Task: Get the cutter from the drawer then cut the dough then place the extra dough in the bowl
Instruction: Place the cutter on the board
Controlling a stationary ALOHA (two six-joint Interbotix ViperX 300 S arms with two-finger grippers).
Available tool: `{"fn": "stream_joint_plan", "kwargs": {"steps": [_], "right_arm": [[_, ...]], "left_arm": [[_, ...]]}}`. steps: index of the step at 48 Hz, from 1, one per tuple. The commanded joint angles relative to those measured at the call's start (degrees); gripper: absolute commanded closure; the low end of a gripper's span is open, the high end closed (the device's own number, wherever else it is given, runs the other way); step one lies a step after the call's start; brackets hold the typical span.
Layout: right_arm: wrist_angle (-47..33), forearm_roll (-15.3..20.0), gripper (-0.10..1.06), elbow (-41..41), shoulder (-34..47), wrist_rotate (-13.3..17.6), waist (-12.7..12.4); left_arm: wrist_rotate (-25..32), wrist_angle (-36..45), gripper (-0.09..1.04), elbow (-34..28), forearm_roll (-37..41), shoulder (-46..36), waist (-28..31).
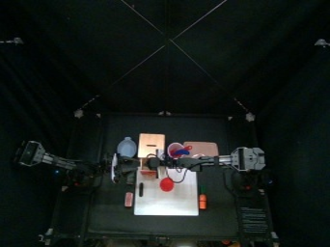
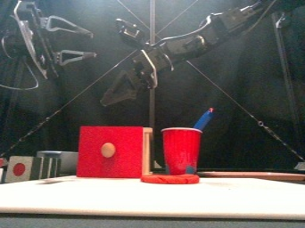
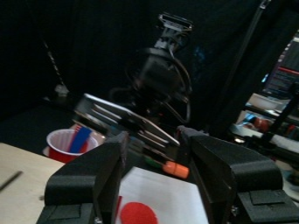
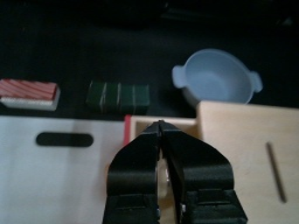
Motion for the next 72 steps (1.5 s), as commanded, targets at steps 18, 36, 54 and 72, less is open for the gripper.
{"fn": "stream_joint_plan", "kwargs": {"steps": [18, 36, 54, 72], "right_arm": [[0.97, 1.41, 0.23, -0.26, -1.85, -0.09, -1.49], [1.14, 1.32, 0.23, 1.32, -1.32, -0.09, -3.69], [1.14, 1.32, 0.23, 0.88, 0.62, -0.09, -3.25], [1.14, 1.14, 0.23, -0.09, 2.55, -0.18, -3.60]], "left_arm": [[0.00, -0.53, 0.09, 0.70, 0.35, -1.23, 0.62], [0.00, -0.53, 0.09, 0.70, 0.18, -1.23, 0.44], [0.00, -0.53, 0.09, 1.41, -0.53, -1.23, 0.53], [-0.18, -0.53, 0.09, 1.67, -1.14, -1.23, 0.44]]}}
